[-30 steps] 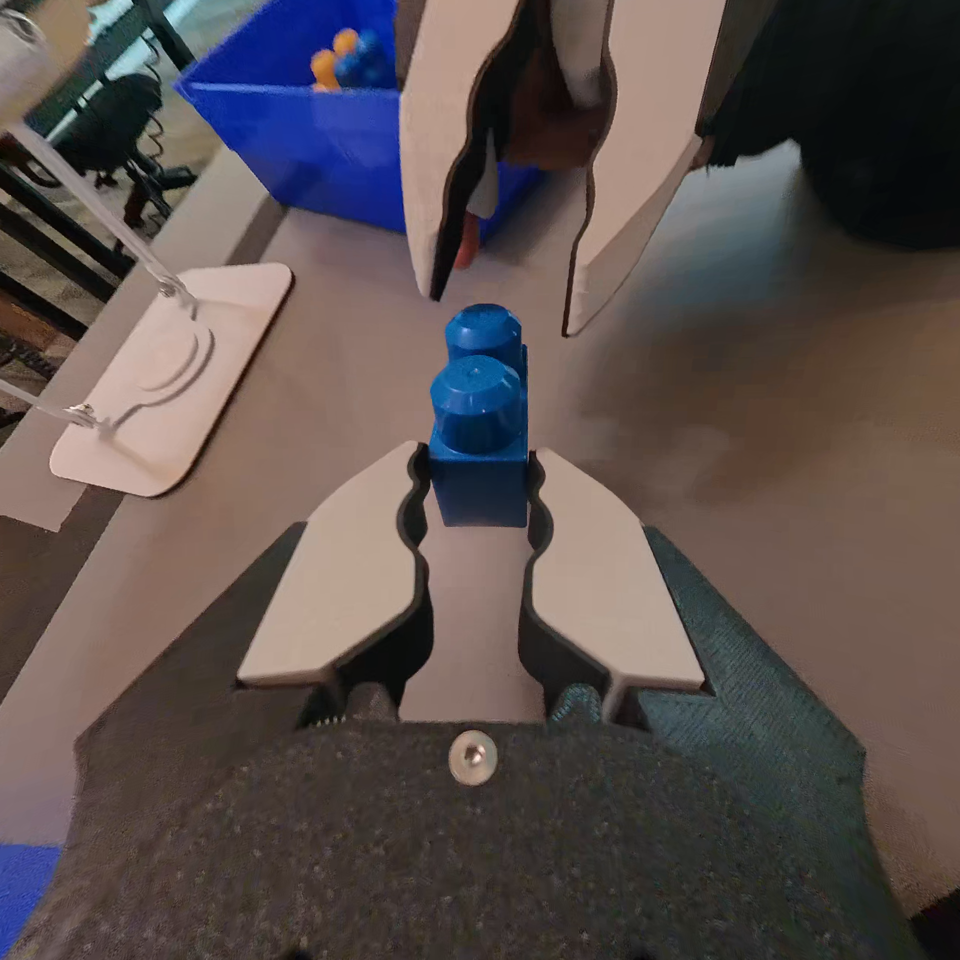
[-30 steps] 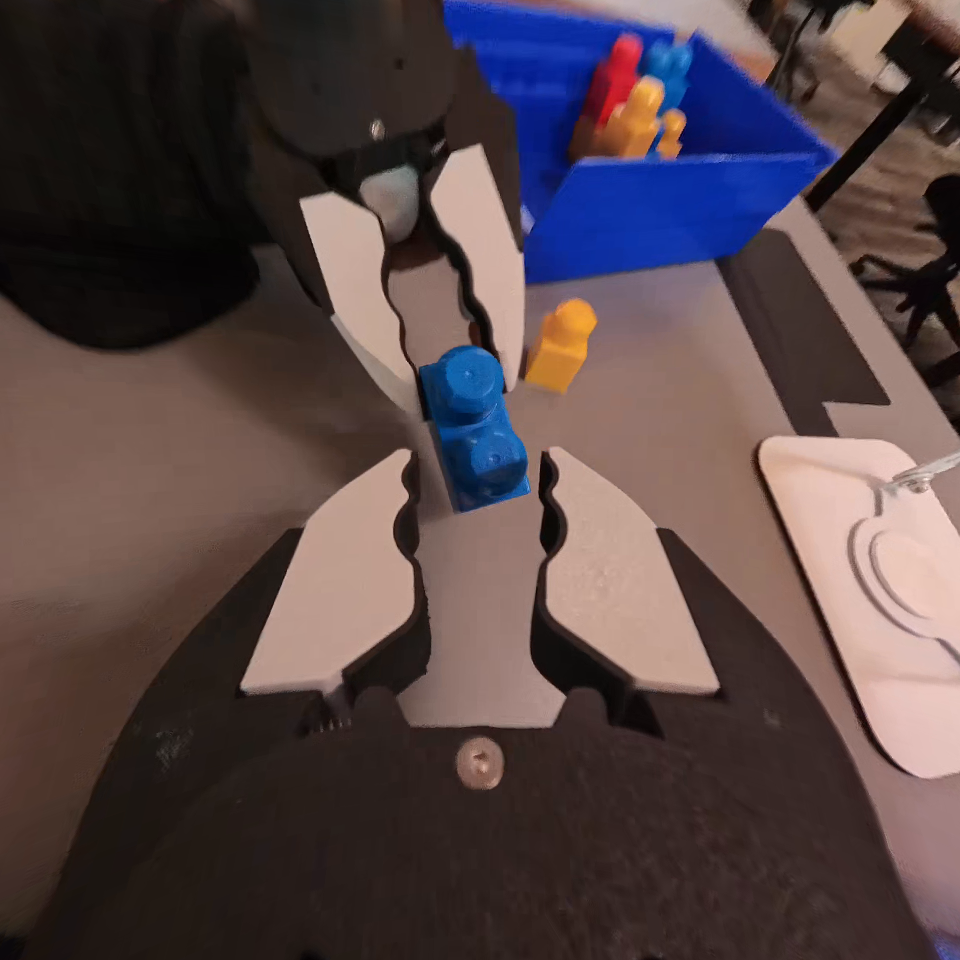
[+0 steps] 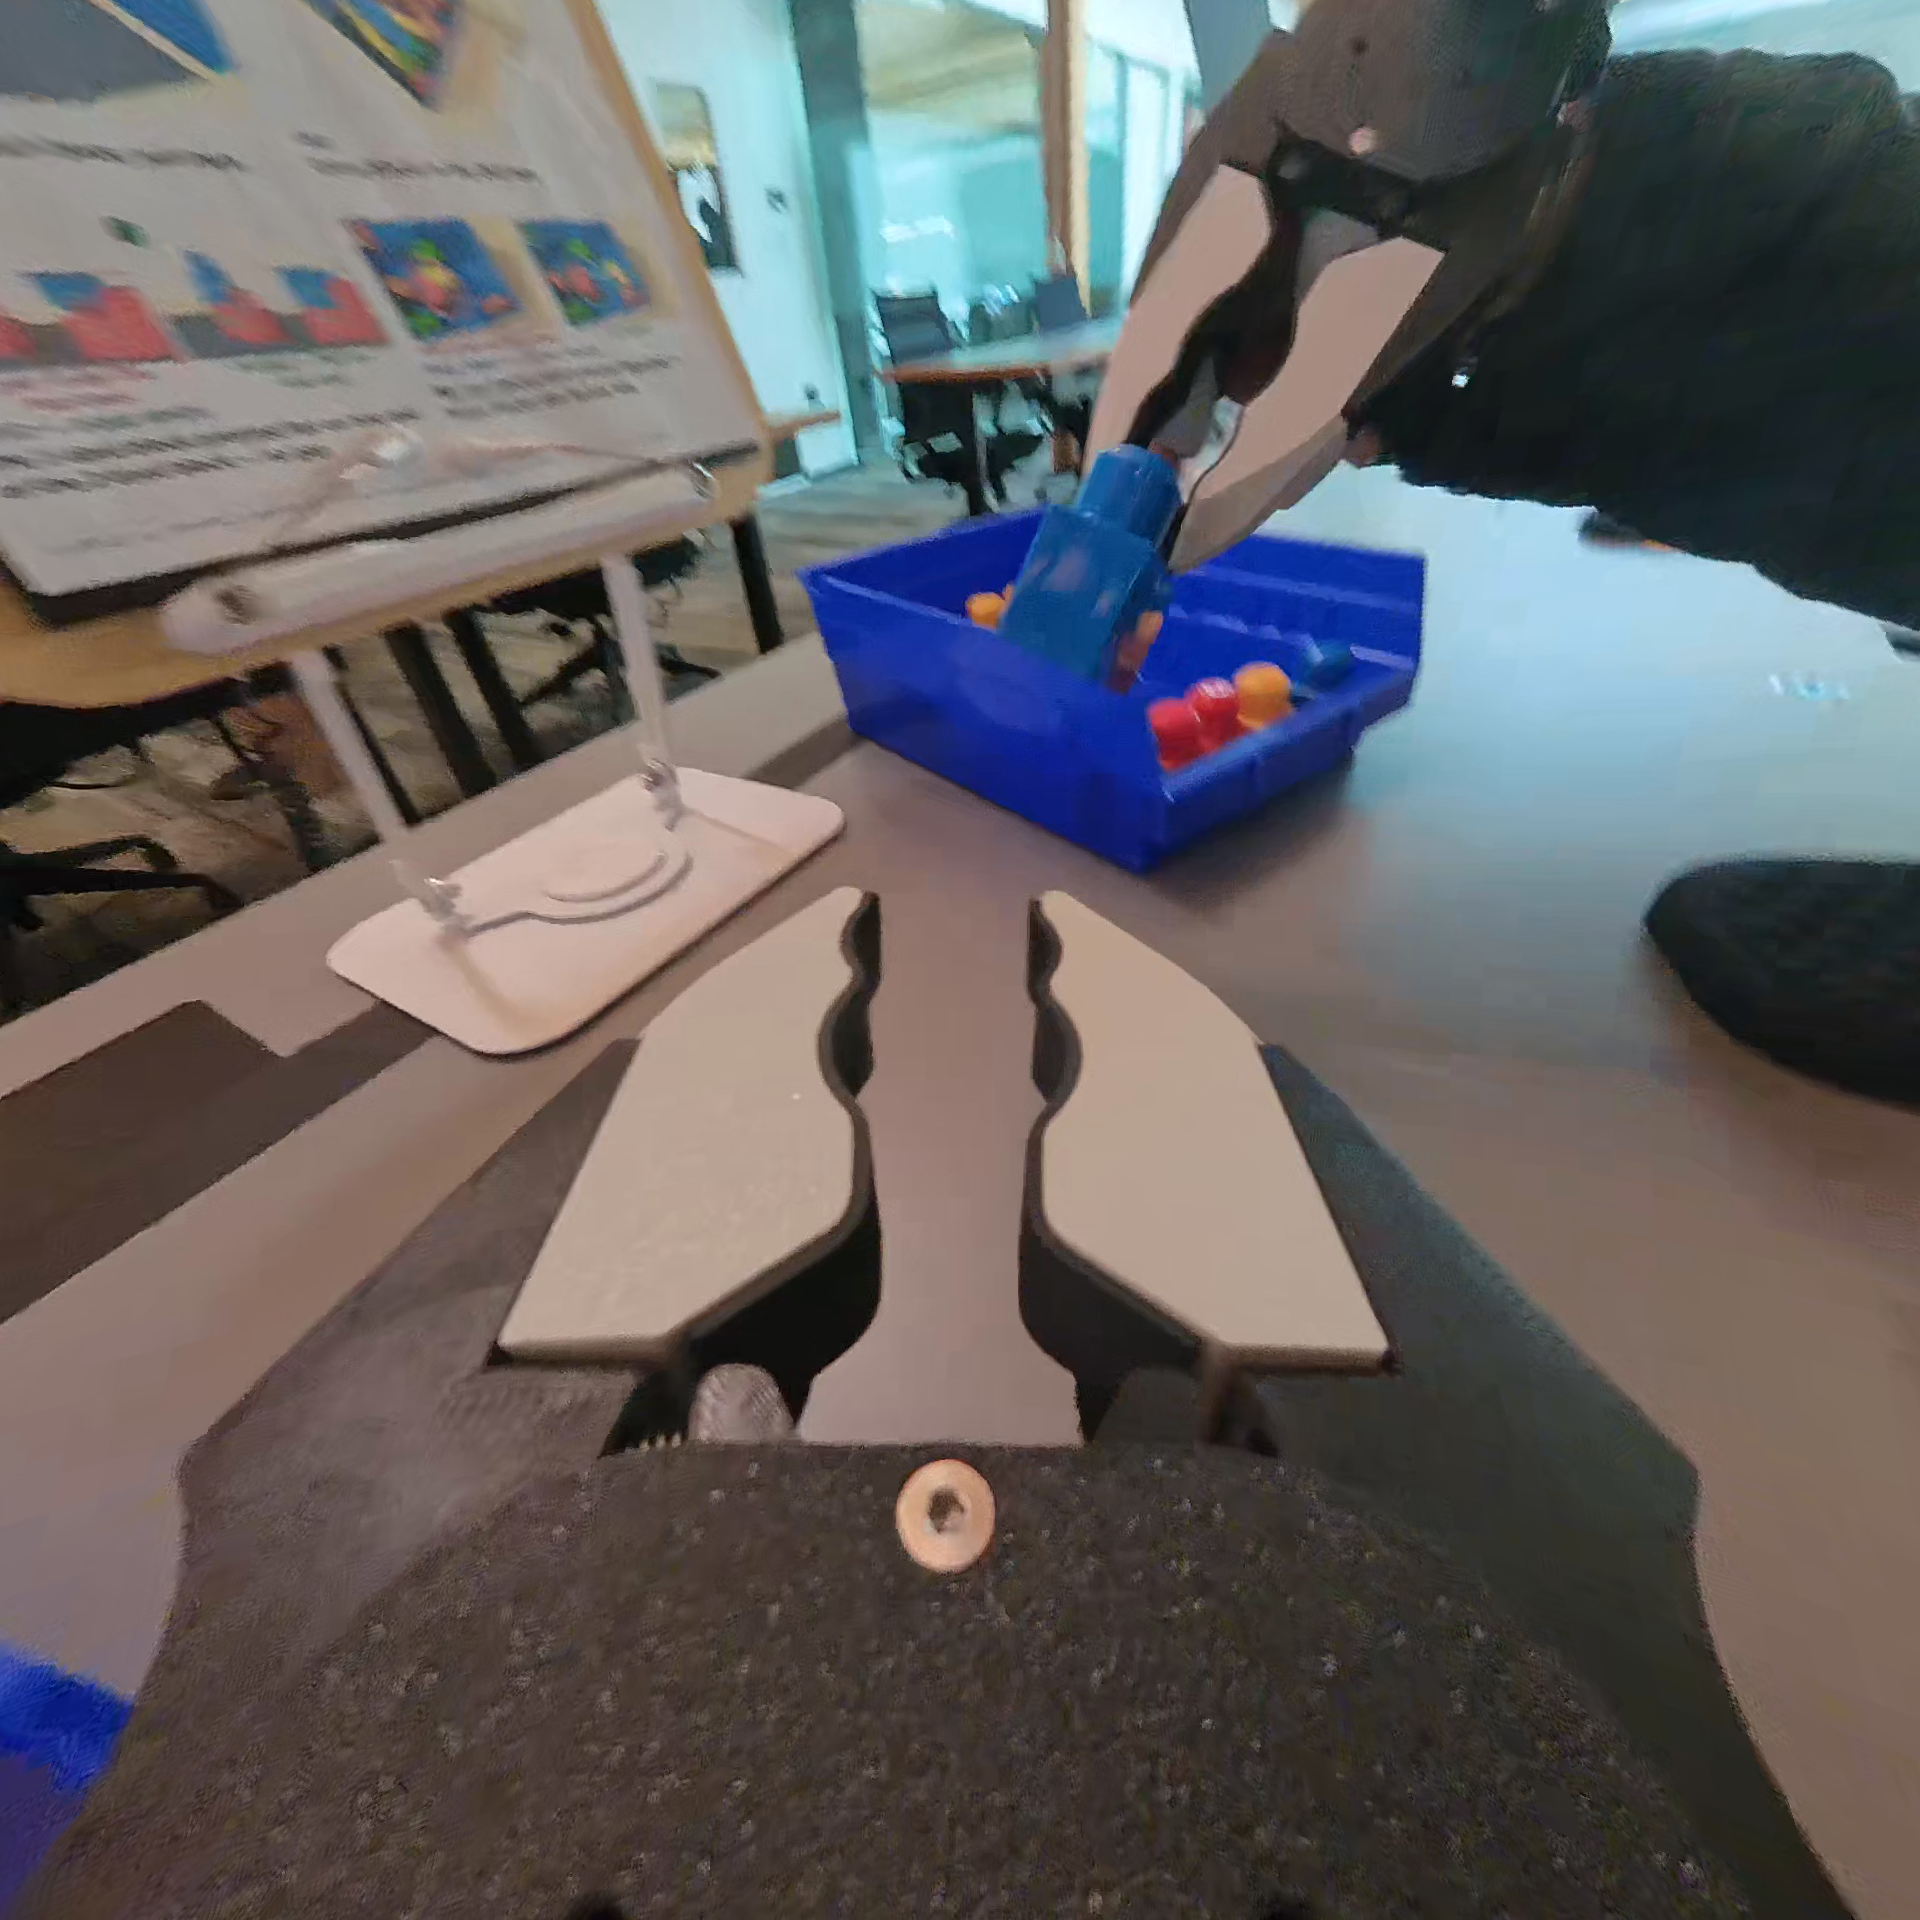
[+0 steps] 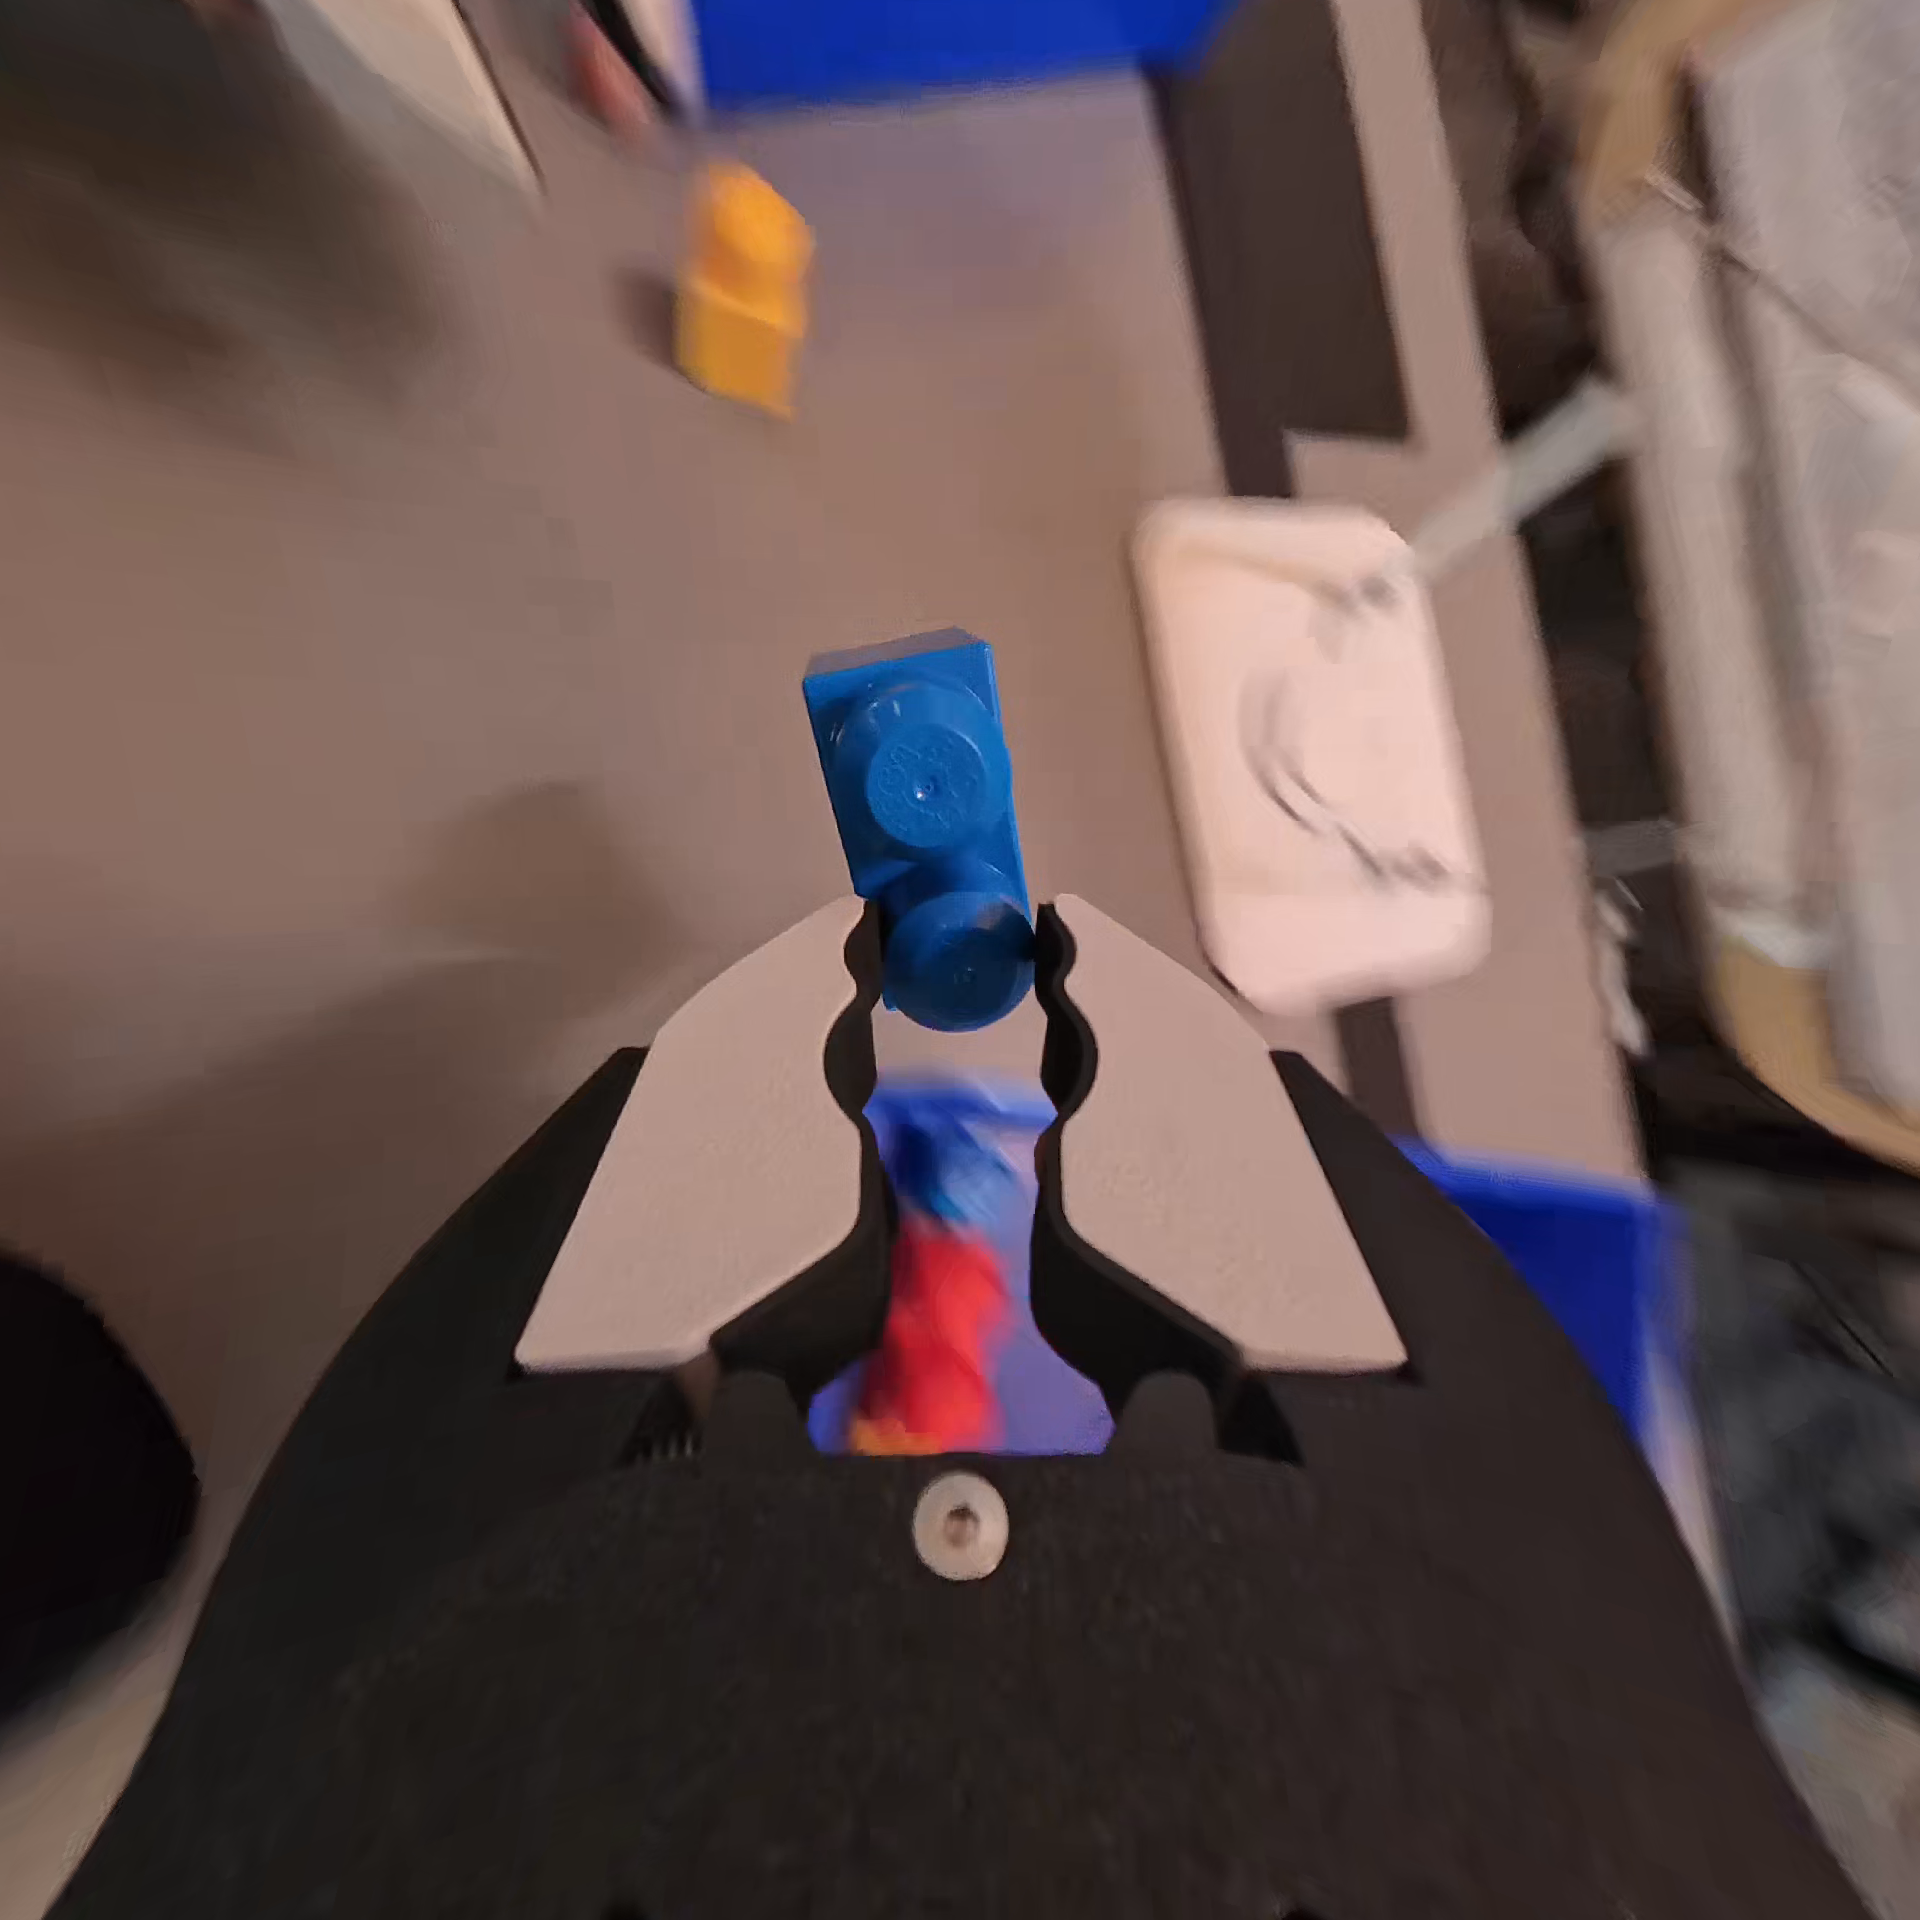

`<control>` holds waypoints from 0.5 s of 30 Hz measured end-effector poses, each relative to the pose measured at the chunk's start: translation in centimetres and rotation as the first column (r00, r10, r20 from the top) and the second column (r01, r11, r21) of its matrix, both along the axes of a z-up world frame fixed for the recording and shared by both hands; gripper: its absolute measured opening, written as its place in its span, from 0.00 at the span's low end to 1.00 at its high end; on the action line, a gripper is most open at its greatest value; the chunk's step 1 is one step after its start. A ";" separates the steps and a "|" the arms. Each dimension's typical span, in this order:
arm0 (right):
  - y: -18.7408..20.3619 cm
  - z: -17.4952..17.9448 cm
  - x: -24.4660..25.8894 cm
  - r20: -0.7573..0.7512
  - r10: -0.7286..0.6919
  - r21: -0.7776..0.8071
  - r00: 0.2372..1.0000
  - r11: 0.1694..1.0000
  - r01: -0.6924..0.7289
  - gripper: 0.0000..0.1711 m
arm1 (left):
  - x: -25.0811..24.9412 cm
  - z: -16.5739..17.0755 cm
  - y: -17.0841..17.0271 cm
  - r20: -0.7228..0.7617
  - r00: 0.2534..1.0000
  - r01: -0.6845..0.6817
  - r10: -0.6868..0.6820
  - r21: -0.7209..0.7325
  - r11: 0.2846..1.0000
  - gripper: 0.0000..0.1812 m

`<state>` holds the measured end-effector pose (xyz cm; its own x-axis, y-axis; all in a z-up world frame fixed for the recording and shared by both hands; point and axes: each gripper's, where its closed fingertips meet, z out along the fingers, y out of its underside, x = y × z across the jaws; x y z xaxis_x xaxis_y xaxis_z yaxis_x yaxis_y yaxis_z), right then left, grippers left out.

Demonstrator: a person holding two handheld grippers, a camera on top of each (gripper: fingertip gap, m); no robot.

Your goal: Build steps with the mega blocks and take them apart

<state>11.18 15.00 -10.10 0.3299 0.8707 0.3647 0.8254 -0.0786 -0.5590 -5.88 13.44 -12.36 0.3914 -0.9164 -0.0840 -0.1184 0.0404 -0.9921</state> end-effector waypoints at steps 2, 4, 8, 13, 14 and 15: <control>1.5 1.9 4.0 0.088 -0.072 0.005 0.994 0.997 0.072 0.16 | -1.0 1.3 0.8 0.087 0.994 -0.067 0.066 0.012 0.998 0.06; 2.8 3.0 7.9 0.170 -0.143 -0.010 0.975 0.989 0.147 0.17 | -2.2 2.4 1.6 0.154 0.979 -0.138 0.133 0.023 0.990 0.00; 4.8 2.4 15.0 0.304 -0.264 -0.070 0.916 0.952 0.297 0.16 | -4.1 3.3 2.9 0.209 0.945 -0.262 0.250 0.031 0.965 0.00; 5.8 -2.4 20.4 0.405 -0.321 -0.182 0.856 0.889 0.419 0.16 | -4.7 3.3 3.5 0.211 0.932 -0.311 0.295 0.043 0.950 0.00; 5.9 -3.5 20.9 0.414 -0.324 -0.204 0.850 0.877 0.434 0.16 | -4.8 3.2 3.6 0.207 0.931 -0.316 0.300 0.047 0.948 0.00; 6.1 -4.5 21.4 0.424 -0.326 -0.223 0.845 0.867 0.446 0.16 | -4.8 3.1 3.7 0.203 0.930 -0.321 0.305 0.048 0.946 0.00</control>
